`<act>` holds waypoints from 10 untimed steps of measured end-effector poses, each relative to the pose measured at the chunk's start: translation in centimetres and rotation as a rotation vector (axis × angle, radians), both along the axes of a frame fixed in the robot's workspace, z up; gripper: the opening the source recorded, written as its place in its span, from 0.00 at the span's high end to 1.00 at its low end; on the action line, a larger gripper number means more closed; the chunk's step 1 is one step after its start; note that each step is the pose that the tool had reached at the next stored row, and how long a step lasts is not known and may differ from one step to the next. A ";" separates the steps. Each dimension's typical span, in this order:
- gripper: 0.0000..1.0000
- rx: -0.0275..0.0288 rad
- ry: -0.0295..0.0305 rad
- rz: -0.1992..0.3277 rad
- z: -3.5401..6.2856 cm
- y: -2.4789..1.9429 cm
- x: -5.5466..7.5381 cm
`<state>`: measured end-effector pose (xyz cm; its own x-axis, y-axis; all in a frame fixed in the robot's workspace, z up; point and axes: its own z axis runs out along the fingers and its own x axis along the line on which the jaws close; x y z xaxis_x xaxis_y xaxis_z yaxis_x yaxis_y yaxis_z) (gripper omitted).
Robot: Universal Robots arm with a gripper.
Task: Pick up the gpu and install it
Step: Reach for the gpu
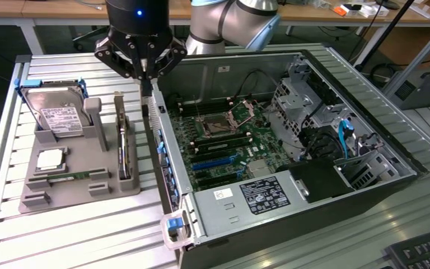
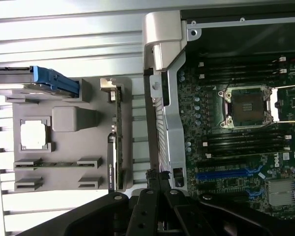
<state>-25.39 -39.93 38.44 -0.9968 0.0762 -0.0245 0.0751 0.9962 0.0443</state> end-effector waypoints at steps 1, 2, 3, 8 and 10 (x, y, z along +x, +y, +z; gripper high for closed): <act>0.90 0.0000 0.0000 0.000 0.00 0.00 0.0; 0.90 0.0001 0.0000 0.000 -0.01 0.00 -0.1; 0.90 0.0000 0.0000 0.000 -0.01 0.00 -0.1; 0.90 0.0000 0.0000 0.000 -0.02 -0.01 -0.3; 0.90 0.0000 0.0000 0.000 -0.03 -0.01 -0.4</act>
<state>-25.75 -39.94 38.42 -0.9968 0.0762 -0.0244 0.0751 0.9962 0.0443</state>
